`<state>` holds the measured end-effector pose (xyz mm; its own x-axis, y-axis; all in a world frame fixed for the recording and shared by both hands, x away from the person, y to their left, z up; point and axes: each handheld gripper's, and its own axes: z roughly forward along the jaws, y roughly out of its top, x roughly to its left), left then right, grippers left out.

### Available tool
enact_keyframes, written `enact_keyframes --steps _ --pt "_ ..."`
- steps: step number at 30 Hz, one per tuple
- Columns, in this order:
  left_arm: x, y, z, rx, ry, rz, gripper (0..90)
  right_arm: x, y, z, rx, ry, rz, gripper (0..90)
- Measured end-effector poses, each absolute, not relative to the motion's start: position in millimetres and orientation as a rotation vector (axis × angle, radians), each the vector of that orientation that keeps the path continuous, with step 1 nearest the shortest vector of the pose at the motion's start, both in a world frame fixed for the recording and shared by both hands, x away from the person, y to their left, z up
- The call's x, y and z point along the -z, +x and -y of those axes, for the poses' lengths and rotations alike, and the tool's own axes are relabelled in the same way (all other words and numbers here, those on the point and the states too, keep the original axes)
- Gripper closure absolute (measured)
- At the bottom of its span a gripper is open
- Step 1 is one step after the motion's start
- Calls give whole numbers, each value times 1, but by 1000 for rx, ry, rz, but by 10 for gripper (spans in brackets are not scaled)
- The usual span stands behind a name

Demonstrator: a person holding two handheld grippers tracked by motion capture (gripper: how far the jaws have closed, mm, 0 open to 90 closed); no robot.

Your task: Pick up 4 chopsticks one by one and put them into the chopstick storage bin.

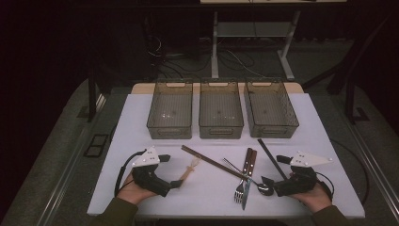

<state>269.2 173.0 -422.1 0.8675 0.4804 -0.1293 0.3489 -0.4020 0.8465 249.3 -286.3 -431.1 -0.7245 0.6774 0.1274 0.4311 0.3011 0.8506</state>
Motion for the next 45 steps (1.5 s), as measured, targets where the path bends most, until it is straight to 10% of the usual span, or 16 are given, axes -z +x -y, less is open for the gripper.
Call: enact_keyframes --steps 22,45 --pt "425 270 -173 -151 2029 -588 0 424 256 278 -1318 1021 -2393 58" --pt "430 272 -167 -151 2025 -608 1 417 267 253 -1391 976 -2450 388"
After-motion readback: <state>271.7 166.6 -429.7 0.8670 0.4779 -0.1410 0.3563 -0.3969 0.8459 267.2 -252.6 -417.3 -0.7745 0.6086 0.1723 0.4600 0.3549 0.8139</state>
